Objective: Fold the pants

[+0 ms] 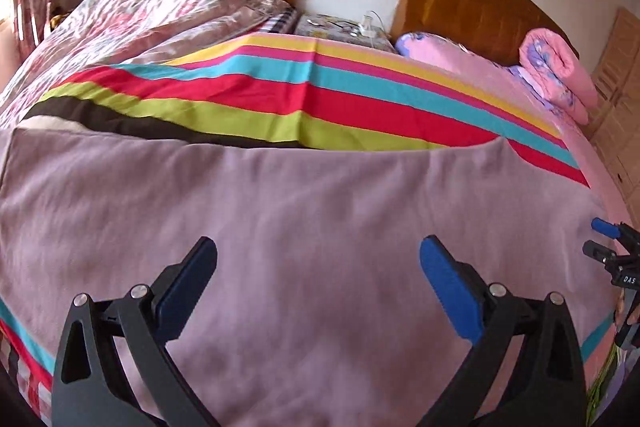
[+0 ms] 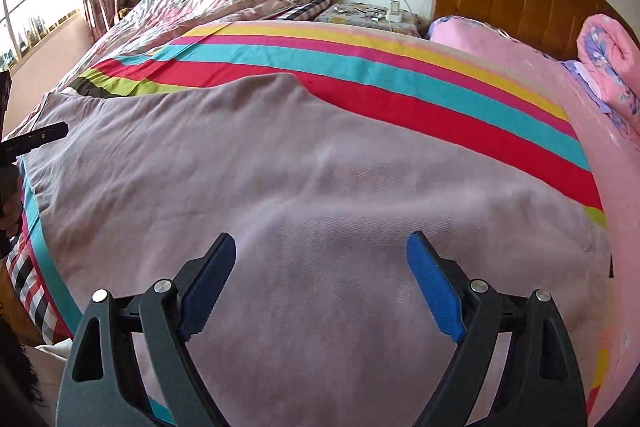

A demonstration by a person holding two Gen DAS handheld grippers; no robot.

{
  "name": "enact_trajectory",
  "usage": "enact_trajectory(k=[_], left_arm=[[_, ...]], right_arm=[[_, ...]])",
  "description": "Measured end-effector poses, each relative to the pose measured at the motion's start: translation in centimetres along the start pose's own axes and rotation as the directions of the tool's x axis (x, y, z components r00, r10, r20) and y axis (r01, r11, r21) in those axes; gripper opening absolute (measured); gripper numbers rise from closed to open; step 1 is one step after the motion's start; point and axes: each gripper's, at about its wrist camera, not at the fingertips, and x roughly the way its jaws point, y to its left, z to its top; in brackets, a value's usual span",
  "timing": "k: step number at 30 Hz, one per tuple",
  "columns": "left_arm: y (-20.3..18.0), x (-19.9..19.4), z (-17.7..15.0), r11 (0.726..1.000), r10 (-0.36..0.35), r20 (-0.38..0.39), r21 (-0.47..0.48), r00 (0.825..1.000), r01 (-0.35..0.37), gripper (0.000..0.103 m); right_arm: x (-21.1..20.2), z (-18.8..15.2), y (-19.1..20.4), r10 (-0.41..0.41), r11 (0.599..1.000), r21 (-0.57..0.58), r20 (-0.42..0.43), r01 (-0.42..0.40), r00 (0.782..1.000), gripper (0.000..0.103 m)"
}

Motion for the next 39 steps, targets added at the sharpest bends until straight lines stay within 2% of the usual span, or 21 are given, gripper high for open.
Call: enact_trajectory(k=[3,6,9,12,15,18,19,21,23,25,26,29,32,36,37,39], left_arm=[[-6.9,3.4,0.8,0.992,-0.043,-0.054,0.117,0.998,0.049,0.101],[-12.5,5.3,1.0,0.977,-0.101,-0.075,0.180,0.992,0.113,0.101],[-16.9,6.8,1.3,0.963,-0.127,-0.073,0.228,0.989,0.140,0.101],[-20.4,8.1,1.5,0.955,-0.135,-0.079,0.254,0.988,0.151,0.101],[-23.7,8.2,1.3,0.945,-0.149,-0.075,0.282,0.986,0.164,0.101],[-26.6,7.9,0.8,0.929,-0.141,-0.049,0.338,0.989,0.149,0.101],[-27.4,8.0,0.5,0.927,-0.127,-0.044,0.351,0.991,0.134,0.101],[-28.5,8.0,0.0,0.922,-0.118,-0.039,0.367,0.992,0.124,0.101],[-29.3,8.1,-0.7,0.914,-0.101,-0.045,0.389,0.994,0.110,0.101],[-29.6,8.5,-1.3,0.910,-0.073,-0.046,0.405,0.996,0.085,0.101],[-29.7,8.8,-1.6,0.911,-0.062,-0.054,0.404,0.997,0.079,0.101],[-28.8,9.5,-1.8,0.919,-0.056,-0.082,0.386,0.995,0.083,0.102],[-28.4,9.7,-1.8,0.918,-0.057,-0.083,0.387,0.995,0.085,0.102],[-28.2,9.9,-1.9,0.921,-0.062,-0.089,0.379,0.994,0.092,0.102],[-28.1,10.0,-1.9,0.922,-0.066,-0.093,0.375,0.993,0.097,0.102],[-27.9,10.1,-1.8,0.924,-0.074,-0.100,0.367,0.992,0.106,0.102]], right_arm=[[-2.2,-2.1,-4.7,-0.064,0.993,0.099,0.028,0.061,0.998,0.085],[-4.7,-5.1,-9.7,-0.148,0.970,0.199,0.027,0.139,0.989,0.085],[-7.9,-8.5,-14.6,-0.179,0.930,0.334,0.047,0.153,0.983,0.085],[-9.8,-12.3,-18.3,-0.126,0.880,0.470,0.077,0.075,0.989,0.085],[-10.0,-15.3,-20.3,-0.027,0.814,0.579,0.115,-0.045,0.993,0.083],[-9.8,-16.8,-20.8,0.075,0.749,0.638,0.188,-0.180,0.979,0.079],[-9.6,-16.9,-20.6,0.100,0.741,0.640,0.198,-0.206,0.975,0.078],[-9.5,-16.6,-20.0,0.132,0.739,0.630,0.212,-0.239,0.968,0.078],[-9.0,-16.3,-19.4,0.183,0.719,0.638,0.209,-0.276,0.961,0.078],[-8.1,-15.7,-18.8,0.179,0.724,0.651,0.141,-0.227,0.974,0.078],[-7.7,-15.7,-18.6,0.178,0.714,0.667,0.121,-0.213,0.977,0.079],[-7.1,-15.0,-18.3,0.182,0.691,0.688,0.128,-0.219,0.975,0.085],[-6.4,-14.6,-19.0,0.173,0.644,0.724,0.178,-0.248,0.969,0.090],[-6.4,-15.6,-20.0,0.126,0.537,0.792,0.266,-0.291,0.956,0.090],[-6.5,-15.7,-19.6,0.114,0.547,0.788,0.263,-0.281,0.958,0.084],[-6.9,-15.7,-19.2,0.055,0.620,0.761,0.203,-0.192,0.978,0.075]])
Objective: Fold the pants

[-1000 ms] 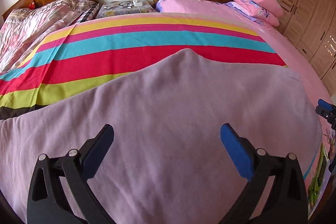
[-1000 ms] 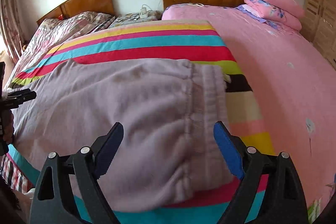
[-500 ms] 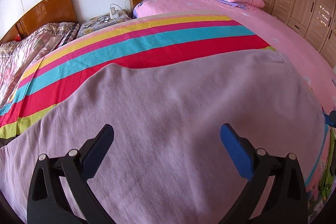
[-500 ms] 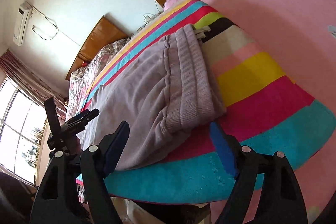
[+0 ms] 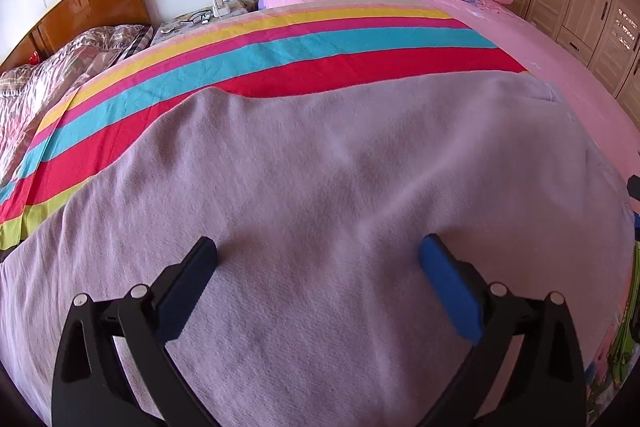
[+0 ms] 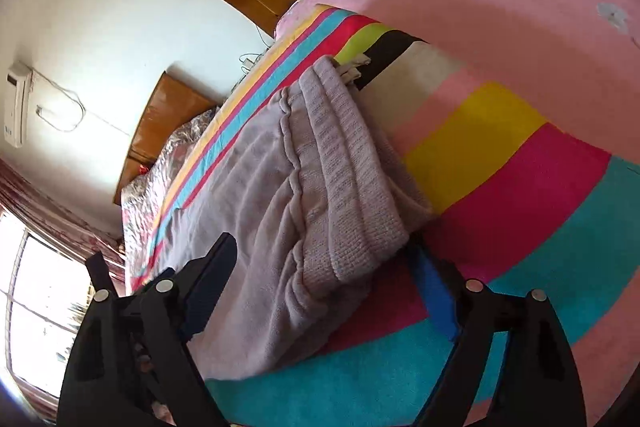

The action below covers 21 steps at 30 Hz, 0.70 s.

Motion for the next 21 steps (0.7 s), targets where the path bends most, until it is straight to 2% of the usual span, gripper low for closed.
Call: enact_trajectory(k=[1,3,4,5,8,10,12,13,15,16,17,18,20,21], left_arm=[[0.0,0.0,0.0,1.000,-0.002,-0.001,-0.002,1.000,0.002,0.102],[0.0,0.1,0.0,1.000,-0.001,0.001,0.000,1.000,0.001,0.102],[0.0,0.1,0.0,1.000,-0.001,0.000,-0.001,1.000,0.001,0.102],[0.0,0.1,0.0,1.000,-0.002,0.000,-0.002,1.000,0.002,0.102],[0.1,0.1,0.0,1.000,-0.009,-0.001,-0.007,1.000,0.009,0.102],[0.1,0.1,0.0,1.000,-0.008,-0.001,-0.006,1.000,0.008,0.102],[0.1,0.1,0.0,1.000,-0.009,-0.001,-0.007,1.000,0.009,0.102],[0.1,0.1,0.0,1.000,-0.010,-0.002,-0.006,1.000,0.010,0.102],[0.1,0.1,0.0,1.000,-0.011,-0.002,-0.007,1.000,0.011,0.102],[0.1,0.1,0.0,1.000,-0.011,-0.001,-0.006,1.000,0.011,0.102],[0.1,0.1,-0.1,1.000,-0.013,0.000,-0.007,1.000,0.013,0.102],[0.2,0.0,-0.1,1.000,-0.015,0.000,-0.009,1.000,0.015,0.102],[0.3,-0.1,-0.1,1.000,-0.018,0.004,-0.011,1.000,0.018,0.101],[0.3,-0.3,0.0,1.000,-0.016,0.006,-0.012,1.000,0.016,0.101]], right_arm=[[-0.3,0.1,-0.5,-0.019,1.000,0.025,0.026,0.019,0.999,0.074],[-0.3,0.5,-1.6,0.044,0.995,0.089,0.026,-0.046,0.999,0.079],[-0.1,0.7,-1.6,0.050,0.996,0.068,0.010,-0.051,0.999,0.082],[0.3,0.8,-1.0,0.047,0.999,0.028,-0.021,-0.046,0.999,0.082],[1.3,0.4,0.6,0.092,0.995,-0.036,-0.152,-0.099,0.984,0.083],[1.5,-0.2,0.8,0.119,0.991,-0.038,-0.170,-0.127,0.978,0.082],[1.4,-0.1,0.9,0.112,0.993,-0.029,-0.147,-0.117,0.983,0.081],[1.3,0.2,0.8,0.075,0.997,-0.020,-0.111,-0.078,0.991,0.077],[1.0,0.9,0.5,0.008,1.000,-0.004,-0.019,-0.008,1.000,0.076],[1.0,1.1,0.2,0.027,1.000,0.012,-0.004,-0.027,1.000,0.075],[1.4,1.3,0.0,0.042,0.999,0.020,-0.010,-0.042,0.999,0.071],[1.7,1.1,0.1,0.029,1.000,0.006,-0.024,-0.029,0.999,0.058],[2.0,1.0,0.5,0.036,0.999,-0.035,-0.043,-0.038,0.998,0.043],[1.5,0.9,0.7,0.040,0.998,-0.051,-0.028,-0.042,0.999,0.032]])
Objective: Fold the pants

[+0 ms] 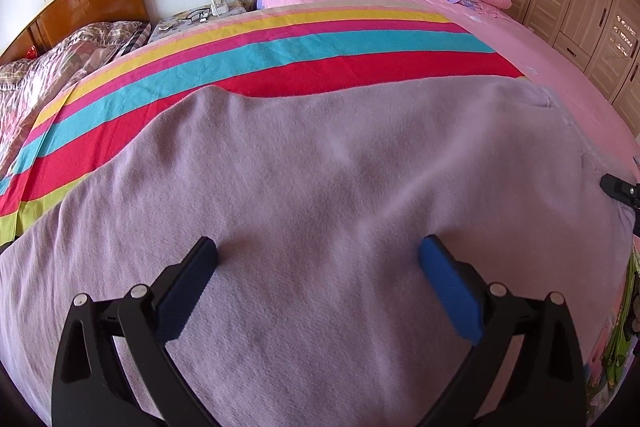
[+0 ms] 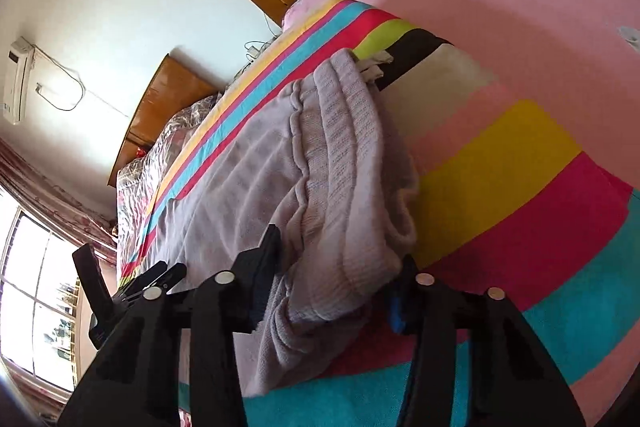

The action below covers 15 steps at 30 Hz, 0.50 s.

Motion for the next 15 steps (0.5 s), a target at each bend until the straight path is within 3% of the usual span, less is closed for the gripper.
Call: enact_trajectory(k=[2,6,9,11,12,14,15], left_arm=[[-0.2,-0.9,0.2,1.000,0.008,0.015,-0.002,1.000,-0.008,0.100],[-2.3,-5.0,1.0,0.998,-0.045,0.100,0.046,0.994,0.041,0.101],[-4.0,-6.0,0.5,0.991,-0.076,0.103,0.117,0.992,0.064,0.101],[-4.4,-4.8,-0.4,0.989,-0.036,0.075,0.149,0.997,0.024,0.101],[-4.2,-4.0,-0.9,0.989,-0.024,0.049,0.147,0.999,0.016,0.101],[-3.4,-3.1,-1.7,0.992,-0.045,0.008,0.116,0.999,0.044,0.101],[-3.0,-3.1,-1.9,0.994,-0.048,0.010,0.101,0.999,0.047,0.101]], right_arm=[[-1.3,0.8,1.2,0.009,0.998,-0.061,0.046,-0.006,0.999,0.029],[-4.3,2.1,4.2,0.027,0.987,-0.163,0.153,-0.002,0.988,0.027],[-2.0,2.4,1.7,-0.026,0.993,-0.111,0.112,0.039,0.993,0.027],[0.5,1.8,-1.3,-0.067,0.997,-0.033,0.039,0.068,0.997,0.028],[0.5,1.5,-2.1,-0.031,0.999,-0.008,0.061,0.032,0.998,0.028],[0.1,1.2,-2.4,-0.033,0.999,0.005,0.069,0.033,0.997,0.040],[-0.4,1.2,-2.2,-0.050,0.999,-0.006,0.076,0.051,0.996,0.060]])
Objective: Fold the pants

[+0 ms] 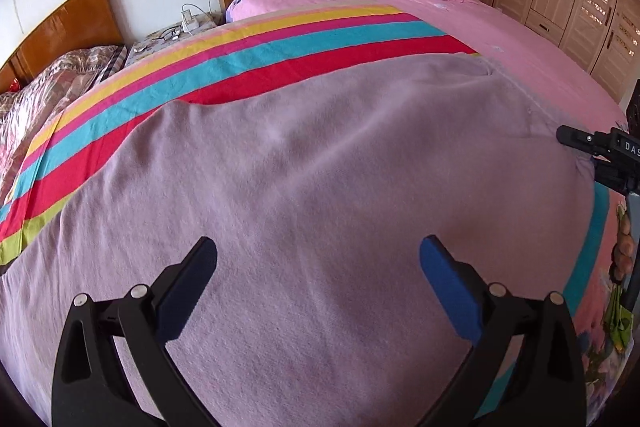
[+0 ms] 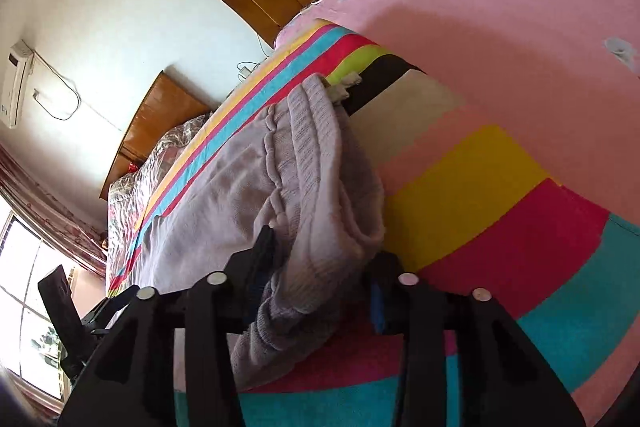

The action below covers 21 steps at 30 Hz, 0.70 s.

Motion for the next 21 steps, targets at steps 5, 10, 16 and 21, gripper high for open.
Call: enact_trajectory(k=[5,10,16,21], left_arm=[[1.3,-1.0,-0.7,1.000,0.000,0.037,-0.027,0.999,0.001,0.101],[1.5,-1.2,-0.9,0.999,-0.007,0.041,-0.046,0.999,0.009,0.101],[0.7,-1.1,-1.5,0.999,-0.002,0.037,-0.035,0.999,0.003,0.101],[0.2,-2.0,-1.1,1.000,0.007,0.071,-0.027,0.997,-0.005,0.101]], right_arm=[[-3.2,-1.3,1.1,-0.113,0.992,-0.053,0.018,0.114,0.993,0.067],[-3.3,-2.3,0.9,-0.060,0.997,-0.047,0.007,0.060,0.998,0.044],[-3.0,-1.7,3.0,-0.083,0.988,-0.122,0.081,0.093,0.993,0.018],[-5.6,-0.9,6.1,-0.084,0.958,-0.255,0.196,0.134,0.977,0.014]])
